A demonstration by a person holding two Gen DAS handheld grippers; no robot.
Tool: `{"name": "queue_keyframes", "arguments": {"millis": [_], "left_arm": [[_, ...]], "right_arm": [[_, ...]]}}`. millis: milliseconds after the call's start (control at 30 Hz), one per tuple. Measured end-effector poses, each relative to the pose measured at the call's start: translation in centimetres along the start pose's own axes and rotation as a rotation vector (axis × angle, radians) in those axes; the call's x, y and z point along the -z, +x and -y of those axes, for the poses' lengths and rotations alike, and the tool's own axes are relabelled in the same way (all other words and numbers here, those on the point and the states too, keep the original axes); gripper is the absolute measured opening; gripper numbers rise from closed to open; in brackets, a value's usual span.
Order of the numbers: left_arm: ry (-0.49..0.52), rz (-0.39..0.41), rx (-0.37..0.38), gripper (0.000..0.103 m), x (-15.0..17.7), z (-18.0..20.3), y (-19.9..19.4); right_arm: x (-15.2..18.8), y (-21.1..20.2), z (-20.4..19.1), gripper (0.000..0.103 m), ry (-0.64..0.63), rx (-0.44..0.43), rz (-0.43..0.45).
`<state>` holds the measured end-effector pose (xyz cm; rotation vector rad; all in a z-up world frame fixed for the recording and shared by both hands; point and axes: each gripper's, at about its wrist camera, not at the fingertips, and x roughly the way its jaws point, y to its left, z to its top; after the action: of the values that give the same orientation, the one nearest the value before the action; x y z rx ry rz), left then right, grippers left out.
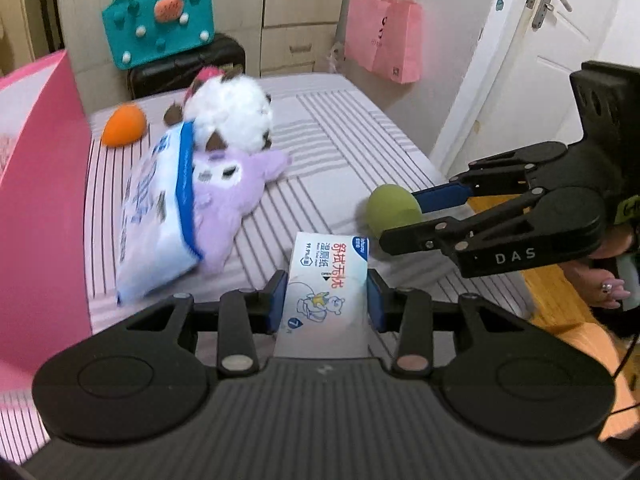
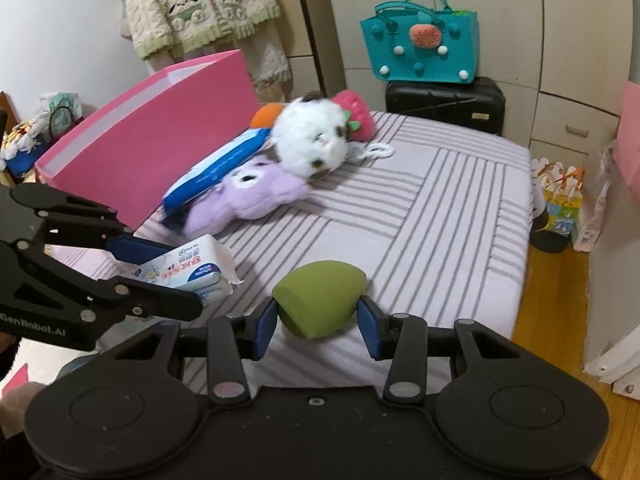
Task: Organize soft objects
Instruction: 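Carry the wipes pack and green sponge into the pink box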
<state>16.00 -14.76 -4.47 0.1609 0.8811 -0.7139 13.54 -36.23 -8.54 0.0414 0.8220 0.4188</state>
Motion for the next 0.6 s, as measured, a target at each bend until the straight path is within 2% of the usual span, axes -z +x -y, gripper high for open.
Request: {"name": "queue_keyframes", "arguments": {"millis": [167, 300, 433, 600], "left_arm": [[-0.017, -0.042, 0.032, 0.039, 1.0, -1.0, -1.9], [-0.012, -0.028, 0.021, 0.039, 1.6, -1.7, -4.1], [-0.009, -0.032, 0.019, 0.039, 2.1, -2.5, -6.0], [0.054, -0.089, 0.028, 0.039, 2.3, -3.0, -8.3]], "right_arm": [[0.5, -0.5, -2.0, 0.049, 0.027, -0.044, -0.031], [0.6, -1.3, -4.1, 0.049, 0.027, -0.048, -0.02], [0.0, -1.9, -6.0, 0.049, 0.033, -0.088, -0.045], [-1.5, -2.4, -9.0, 0.049, 0.001, -0.145, -0.094]]}}
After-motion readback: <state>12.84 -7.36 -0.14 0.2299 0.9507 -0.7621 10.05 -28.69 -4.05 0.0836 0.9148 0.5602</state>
